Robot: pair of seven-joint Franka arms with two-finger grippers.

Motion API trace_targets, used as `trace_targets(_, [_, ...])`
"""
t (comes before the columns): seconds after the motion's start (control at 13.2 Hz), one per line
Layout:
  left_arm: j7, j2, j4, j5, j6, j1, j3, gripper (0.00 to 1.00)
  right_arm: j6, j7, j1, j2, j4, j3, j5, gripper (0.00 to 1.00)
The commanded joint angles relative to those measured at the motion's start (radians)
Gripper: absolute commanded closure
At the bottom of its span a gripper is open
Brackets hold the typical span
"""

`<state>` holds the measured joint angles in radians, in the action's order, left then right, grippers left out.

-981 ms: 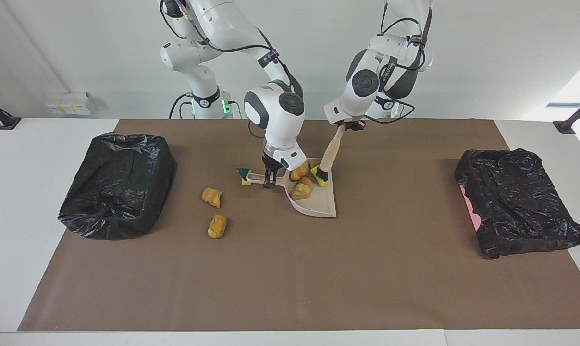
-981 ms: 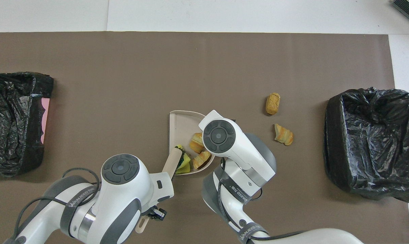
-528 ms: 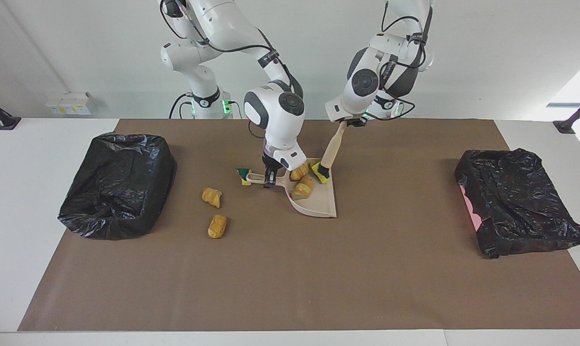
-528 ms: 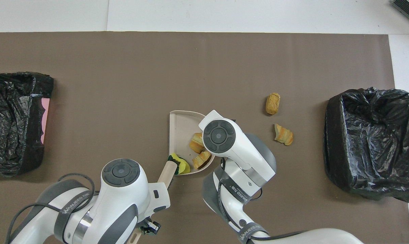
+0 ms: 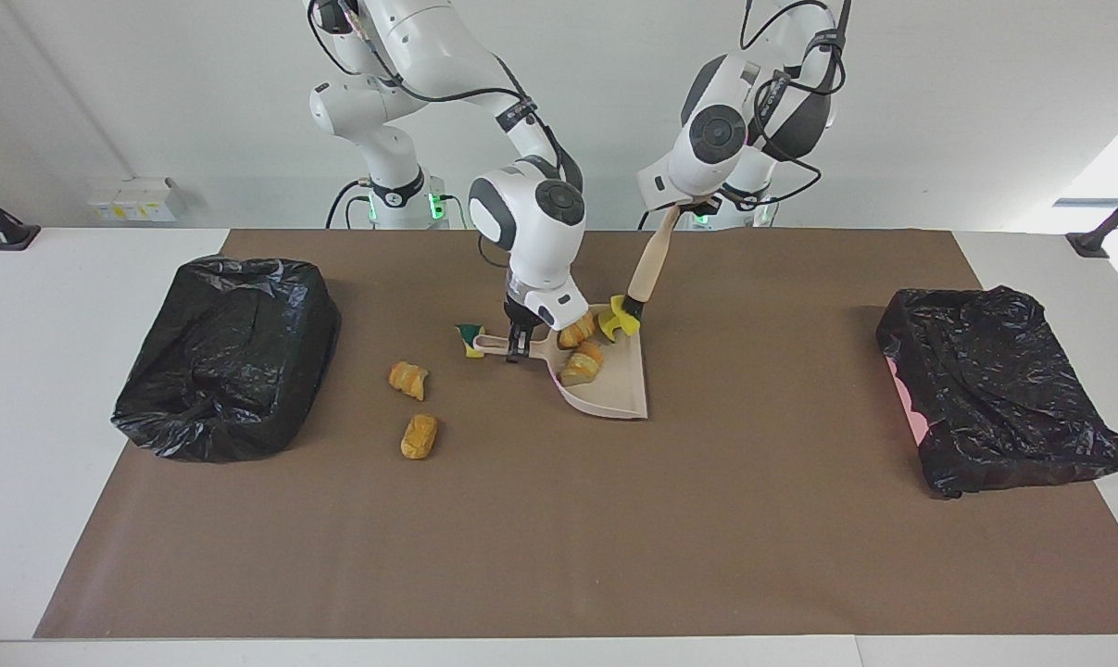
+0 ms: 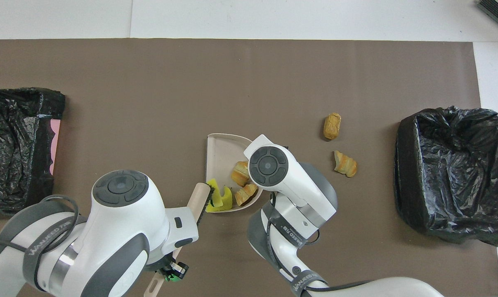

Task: Sweep and dump trash in bin
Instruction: 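Sweep the remaining yellow sponge into the dustpan with the left gripper, then carry the loaded dustpan toward the bin while the left gripper withdraws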

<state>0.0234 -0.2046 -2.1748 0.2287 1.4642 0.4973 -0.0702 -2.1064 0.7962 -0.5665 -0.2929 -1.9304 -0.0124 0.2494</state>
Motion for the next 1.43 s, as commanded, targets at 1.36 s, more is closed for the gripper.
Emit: trace_targets(1.36, [0.065, 0.037, 0.242, -0.275, 0.096, -0.370, 0.003, 1.00, 0.187, 0.317, 0.259, 0.090, 0.168, 0.002, -0.033, 1.00])
